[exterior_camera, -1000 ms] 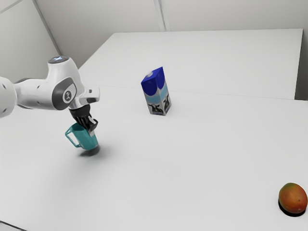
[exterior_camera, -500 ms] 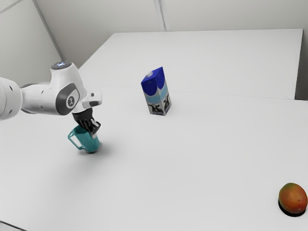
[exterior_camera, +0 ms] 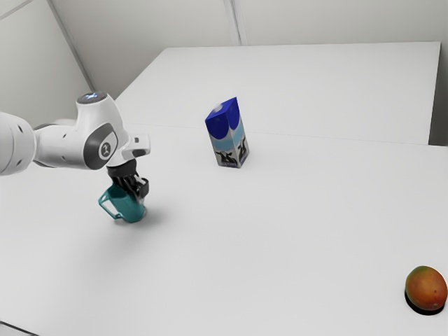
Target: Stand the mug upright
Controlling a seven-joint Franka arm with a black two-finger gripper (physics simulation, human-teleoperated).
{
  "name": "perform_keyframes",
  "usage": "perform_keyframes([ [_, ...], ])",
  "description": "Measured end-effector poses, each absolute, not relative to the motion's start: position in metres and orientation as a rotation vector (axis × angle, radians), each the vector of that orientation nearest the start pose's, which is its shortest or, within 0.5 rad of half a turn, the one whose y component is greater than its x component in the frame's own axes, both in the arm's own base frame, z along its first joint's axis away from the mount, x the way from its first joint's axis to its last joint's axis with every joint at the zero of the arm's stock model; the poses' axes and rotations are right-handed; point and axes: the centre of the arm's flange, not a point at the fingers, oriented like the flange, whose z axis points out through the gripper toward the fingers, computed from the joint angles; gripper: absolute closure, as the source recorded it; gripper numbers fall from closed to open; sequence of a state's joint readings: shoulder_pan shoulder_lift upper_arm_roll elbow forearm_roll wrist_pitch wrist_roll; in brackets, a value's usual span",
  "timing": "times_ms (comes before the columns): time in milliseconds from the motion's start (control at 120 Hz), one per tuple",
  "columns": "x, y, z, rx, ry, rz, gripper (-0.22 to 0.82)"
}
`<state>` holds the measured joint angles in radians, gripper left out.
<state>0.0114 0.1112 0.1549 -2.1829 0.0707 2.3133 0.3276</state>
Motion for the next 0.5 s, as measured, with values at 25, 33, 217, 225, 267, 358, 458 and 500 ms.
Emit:
perform_keyframes([
  [25,0.542,0.092,0.342,-3.052,0.324,-0.006,0.44],
  [33,0.542,0.091,0.342,-3.051,0.324,-0.007,0.42],
  [217,0.544,0.093,0.355,-3.046,0.332,-0.036,0.18],
  [225,0.544,0.093,0.357,-3.046,0.333,-0.038,0.17],
  [267,0.544,0.093,0.366,-3.044,0.333,-0.057,0.14],
  [358,0.539,0.096,0.393,-3.042,0.327,-0.102,0.09],
  [458,0.535,0.102,0.427,-3.041,0.31,-0.149,0.06],
  [500,0.537,0.106,0.443,-3.04,0.3,-0.168,0.05],
])
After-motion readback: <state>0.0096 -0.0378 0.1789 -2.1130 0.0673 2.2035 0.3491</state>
